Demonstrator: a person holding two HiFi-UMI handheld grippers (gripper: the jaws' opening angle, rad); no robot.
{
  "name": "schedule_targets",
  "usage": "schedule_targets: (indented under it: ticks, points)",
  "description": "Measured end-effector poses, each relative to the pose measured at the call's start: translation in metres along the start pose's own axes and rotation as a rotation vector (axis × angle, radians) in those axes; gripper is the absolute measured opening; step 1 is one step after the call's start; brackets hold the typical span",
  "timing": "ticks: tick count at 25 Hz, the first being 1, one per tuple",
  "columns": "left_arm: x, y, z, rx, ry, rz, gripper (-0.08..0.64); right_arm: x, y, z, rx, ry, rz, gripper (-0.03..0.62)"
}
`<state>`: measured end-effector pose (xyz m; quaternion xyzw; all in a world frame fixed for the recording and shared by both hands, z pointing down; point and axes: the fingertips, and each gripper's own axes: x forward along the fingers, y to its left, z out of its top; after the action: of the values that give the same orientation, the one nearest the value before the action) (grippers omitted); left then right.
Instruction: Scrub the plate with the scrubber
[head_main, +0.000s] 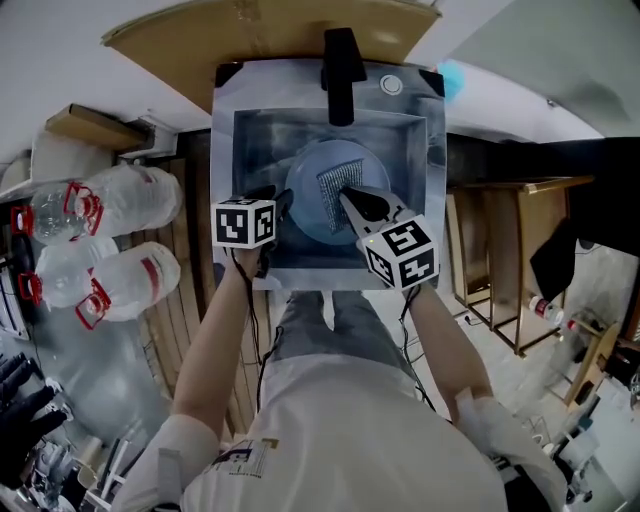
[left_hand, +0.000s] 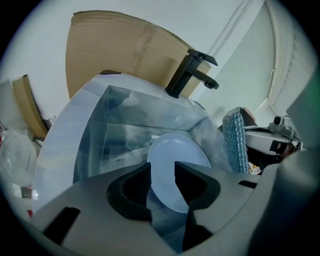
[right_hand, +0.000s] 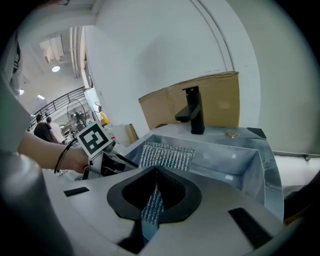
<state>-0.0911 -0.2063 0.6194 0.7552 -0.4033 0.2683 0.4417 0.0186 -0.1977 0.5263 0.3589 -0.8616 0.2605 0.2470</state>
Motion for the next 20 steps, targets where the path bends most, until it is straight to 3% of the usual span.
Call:
schedule_targets:
  ticks: [4,11,20]
  points:
    - [0.02,0.011,-0.001,-0.026,-0.002,-0.009,0.098,0.016,-0.006,-0.009,0.013,0.02,0.004,0.035]
    - [0.047,0.032,-0.015,-0.027,0.072,0.05,0.098,0.041,-0.019,-0.028,0.016,0.066,0.021,0.035]
    - [0.07,0.035,-0.035,-0.111,0.115,0.007,0.098,0.066,-0.018,-0.052,0.016,0.134,0.063,0.035]
